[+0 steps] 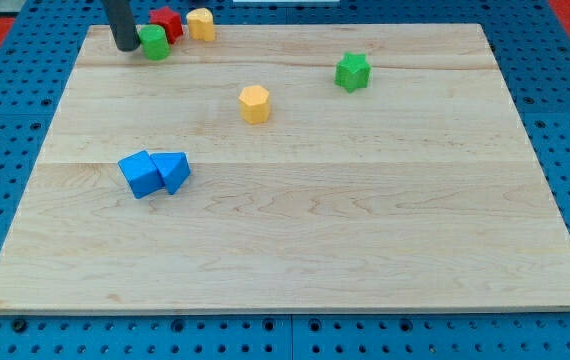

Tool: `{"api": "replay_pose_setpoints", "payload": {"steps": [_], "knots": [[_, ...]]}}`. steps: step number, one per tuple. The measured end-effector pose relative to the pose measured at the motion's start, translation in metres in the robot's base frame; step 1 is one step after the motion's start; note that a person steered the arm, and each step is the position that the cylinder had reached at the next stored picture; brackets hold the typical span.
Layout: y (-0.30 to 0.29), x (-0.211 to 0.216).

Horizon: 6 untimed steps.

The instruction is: Nudge the red star up a bit

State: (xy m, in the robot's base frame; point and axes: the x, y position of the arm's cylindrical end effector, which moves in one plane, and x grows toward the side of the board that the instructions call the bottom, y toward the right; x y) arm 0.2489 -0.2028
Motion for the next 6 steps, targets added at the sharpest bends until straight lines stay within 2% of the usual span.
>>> {"api": "replay_pose_setpoints", "payload": {"steps": [1, 3, 5, 6], "knots": [[0.067, 0.001], [0.001, -0.013], [0.039, -0.049], [0.084, -0.025]]}}
